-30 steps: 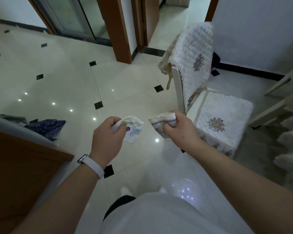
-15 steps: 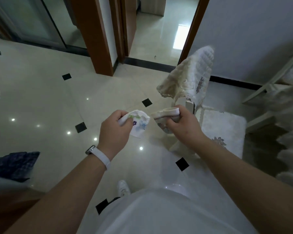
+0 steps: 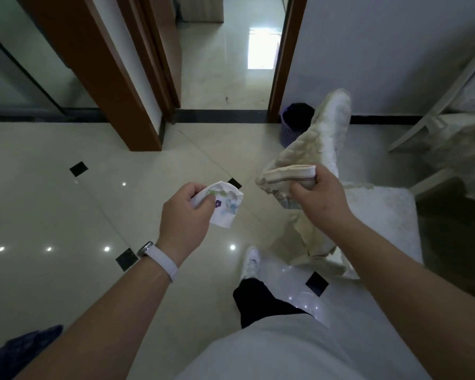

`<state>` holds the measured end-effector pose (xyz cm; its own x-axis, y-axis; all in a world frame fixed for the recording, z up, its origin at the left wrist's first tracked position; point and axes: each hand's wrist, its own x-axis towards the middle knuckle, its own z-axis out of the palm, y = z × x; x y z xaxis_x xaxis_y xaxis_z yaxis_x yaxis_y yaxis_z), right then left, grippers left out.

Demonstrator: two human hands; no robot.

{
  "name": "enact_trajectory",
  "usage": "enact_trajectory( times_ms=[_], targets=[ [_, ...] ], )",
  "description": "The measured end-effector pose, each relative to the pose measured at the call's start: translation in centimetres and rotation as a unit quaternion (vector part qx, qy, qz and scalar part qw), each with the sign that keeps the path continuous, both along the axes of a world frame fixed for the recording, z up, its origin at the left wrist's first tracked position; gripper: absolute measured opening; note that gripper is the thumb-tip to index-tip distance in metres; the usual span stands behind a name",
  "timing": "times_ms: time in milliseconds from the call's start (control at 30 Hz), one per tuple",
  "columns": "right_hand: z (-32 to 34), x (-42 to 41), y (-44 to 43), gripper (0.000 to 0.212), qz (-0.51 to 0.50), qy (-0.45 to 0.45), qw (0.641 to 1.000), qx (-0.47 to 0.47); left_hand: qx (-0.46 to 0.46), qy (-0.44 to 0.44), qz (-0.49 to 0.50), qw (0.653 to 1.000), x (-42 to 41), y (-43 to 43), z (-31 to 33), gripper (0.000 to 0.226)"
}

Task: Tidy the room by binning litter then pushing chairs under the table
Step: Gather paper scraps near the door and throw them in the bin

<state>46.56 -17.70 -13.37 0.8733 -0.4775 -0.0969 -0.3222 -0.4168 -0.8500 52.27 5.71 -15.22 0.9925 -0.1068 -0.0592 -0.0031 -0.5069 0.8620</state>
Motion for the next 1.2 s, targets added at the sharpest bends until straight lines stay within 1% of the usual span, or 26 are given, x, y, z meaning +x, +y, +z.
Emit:
enact_trajectory(
  times_ms=[67, 167, 300, 400, 533, 667, 867, 933, 1067, 1200],
  targets=[
    [-0.8, 3.1, -0.7, 0.021, -0.007, -0.001, 1.0, 0.022, 0.009, -0.002, -0.006, 1.0, 2.8, -0.7, 0.0, 0.016],
    [-2.1, 9.4, -2.9, 0.017, -0.014, -0.007, 0.998, 0.058, 0.04, -0.003, -0.018, 0.999, 8.5, -2.8, 0.2, 0.015],
    [-2.7, 15.9, -6.5, 0.016, -0.023, 0.007, 0.998, 0.065, 0.067, 0.009, -0.034, 0.997, 16.1, -6.5, 1.4, 0.009],
    [-2.0, 20.3, -9.7, 0.016, -0.015, 0.001, 0.998, 0.057, 0.062, -0.01, -0.058, 0.996, 21.0, -10.3, 2.6, 0.008],
    [-1.2, 24.3, -12.9, 0.021, -0.049, -0.004, 0.996, 0.069, 0.05, -0.013, -0.103, 0.993, 25.5, -14.1, 3.6, 0.011],
    [-1.5, 27.5, -14.6, 0.02, -0.086, 0.0, 0.994, 0.069, 0.043, 0.005, -0.134, 0.99, 30.6, -16.4, 3.3, 0.003],
    [-2.2, 32.7, -15.7, 0.021, -0.138, 0.024, 0.988, 0.063, 0.033, -0.008, -0.186, 0.982, 39.1, -19.0, 1.8, 0.006],
    [-2.1, 35.4, -16.0, 0.021, -0.16, 0.028, 0.985, 0.052, 0.027, -0.01, -0.21, 0.977, 42.6, -19.8, 1.5, 0.006],
    [-1.3, 41.9, -15.6, 0.019, -0.206, 0.019, 0.978, 0.02, 0.006, -0.002, -0.228, 0.974, 50.5, -20.6, 1.7, 0.005],
    [-0.1, 48.2, -14.6, 0.018, -0.218, 0.034, 0.975, 0.002, -0.018, 0.011, -0.251, 0.968, 58.8, -21.0, 1.8, 0.016]
  ],
)
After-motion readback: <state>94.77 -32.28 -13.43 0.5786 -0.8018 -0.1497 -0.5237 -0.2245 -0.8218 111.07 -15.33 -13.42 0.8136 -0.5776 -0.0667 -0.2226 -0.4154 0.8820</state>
